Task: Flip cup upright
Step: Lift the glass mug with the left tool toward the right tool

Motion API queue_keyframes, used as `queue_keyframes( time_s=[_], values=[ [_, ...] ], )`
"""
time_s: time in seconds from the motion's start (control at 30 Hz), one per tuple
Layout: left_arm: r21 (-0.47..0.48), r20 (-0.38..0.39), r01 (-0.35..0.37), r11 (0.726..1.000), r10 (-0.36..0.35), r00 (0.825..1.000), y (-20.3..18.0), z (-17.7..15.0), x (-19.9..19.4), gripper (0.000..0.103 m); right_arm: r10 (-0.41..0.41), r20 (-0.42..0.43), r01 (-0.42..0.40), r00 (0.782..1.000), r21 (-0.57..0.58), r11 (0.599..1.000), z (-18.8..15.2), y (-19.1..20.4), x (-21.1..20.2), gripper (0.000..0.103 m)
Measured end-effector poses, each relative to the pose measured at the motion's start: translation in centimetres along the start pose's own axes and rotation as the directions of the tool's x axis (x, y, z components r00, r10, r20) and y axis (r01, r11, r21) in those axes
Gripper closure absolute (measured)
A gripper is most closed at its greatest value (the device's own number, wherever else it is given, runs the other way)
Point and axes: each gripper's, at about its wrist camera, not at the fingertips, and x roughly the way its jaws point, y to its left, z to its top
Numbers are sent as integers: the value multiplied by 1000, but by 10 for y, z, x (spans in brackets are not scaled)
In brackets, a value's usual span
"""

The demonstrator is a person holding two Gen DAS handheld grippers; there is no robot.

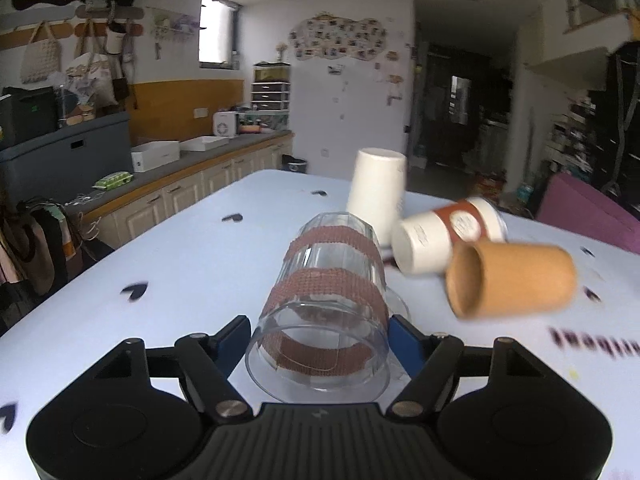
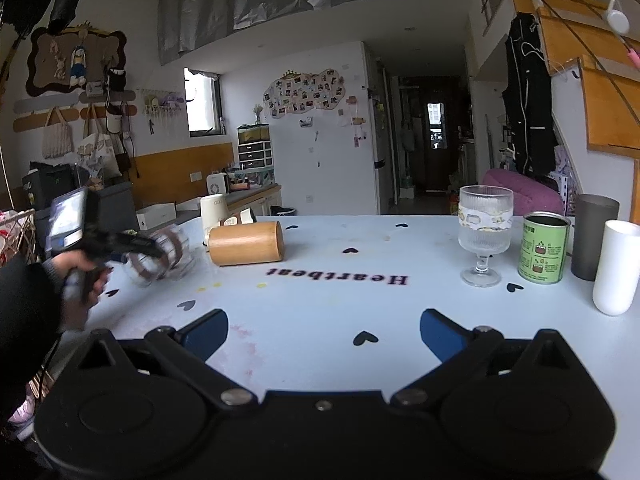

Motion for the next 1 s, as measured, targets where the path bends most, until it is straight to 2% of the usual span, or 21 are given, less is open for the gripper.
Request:
queue_keyframes(
  time_s=[0.17,0.33,0.43,0.6,0.7,0.83,0.93,1.0],
  values=[
    [49,-20,74,996,-73,997,2,-26,-50,28,-3,15,2,1000,6,1000,0,-1,-4,0],
    [99,-32,168,981,-166,986,-13,-54,-93,28,-8,11,8,1000,19,1000,1,-3,-3,0],
    [147,-36,228,962,-225,974,-33,-67,-111,28,-9,6,9,1000,42,999,2,-9,0,0],
    [225,-53,342,913,-339,939,-74,-82,-128,28,-10,-18,11,1000,77,997,10,-22,10,0],
    [276,-69,414,868,-412,909,-100,-91,-137,28,-10,-44,14,999,78,997,18,-29,21,0],
    [342,-97,521,783,-522,848,-136,-107,-152,28,1,-82,6,997,89,996,33,-39,37,0],
    [372,-119,587,719,-591,798,-159,-117,-160,28,-22,-132,31,991,73,997,43,-43,54,0],
    [392,-120,610,689,-619,776,-171,-123,-165,28,-26,-170,37,985,62,997,49,-44,67,0]
  ],
)
